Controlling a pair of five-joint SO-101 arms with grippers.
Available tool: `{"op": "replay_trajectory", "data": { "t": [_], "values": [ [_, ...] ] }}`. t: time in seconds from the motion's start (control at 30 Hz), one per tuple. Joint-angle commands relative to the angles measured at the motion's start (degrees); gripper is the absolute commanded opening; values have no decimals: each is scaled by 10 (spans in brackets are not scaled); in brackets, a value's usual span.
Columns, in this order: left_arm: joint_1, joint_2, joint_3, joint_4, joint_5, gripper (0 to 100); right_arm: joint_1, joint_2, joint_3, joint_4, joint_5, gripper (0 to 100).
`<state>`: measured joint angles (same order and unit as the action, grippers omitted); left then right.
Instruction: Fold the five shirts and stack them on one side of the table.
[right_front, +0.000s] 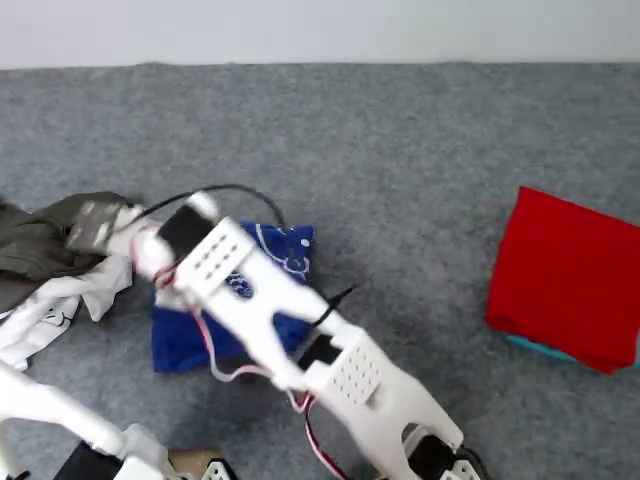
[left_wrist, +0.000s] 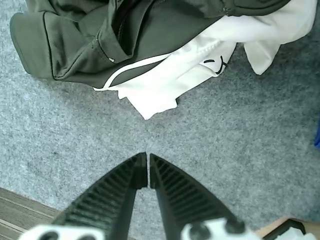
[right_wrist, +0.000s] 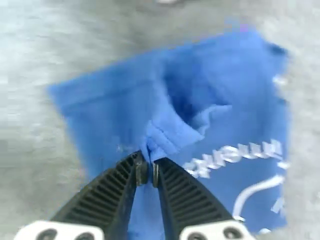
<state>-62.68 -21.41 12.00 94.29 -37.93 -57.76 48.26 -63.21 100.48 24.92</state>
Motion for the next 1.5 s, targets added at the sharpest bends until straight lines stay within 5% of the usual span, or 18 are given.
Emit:
{"op": "replay_trajectory", "data": {
  "t": [0.0,0.1,0.33,0.57,1.2,1.47],
  "values": [
    [4,-15,-2,-12,-3,25,-44,-58,43,25,3,10],
    [4,-15,-2,-12,-3,25,-63,-71,98,25,3,43],
    [4,-15,-2,-12,-3,25,-23,-139,116,24,-46,290],
    [4,-15,-2,-12,-3,25,58,-192,136,24,-28,6],
    [5,-15,-2,-21,-3,25,111,-174,440,-16,-11,9],
    [5,-15,-2,-21,-3,25,95,-196,386,-24,-11,9]
  ]
}}
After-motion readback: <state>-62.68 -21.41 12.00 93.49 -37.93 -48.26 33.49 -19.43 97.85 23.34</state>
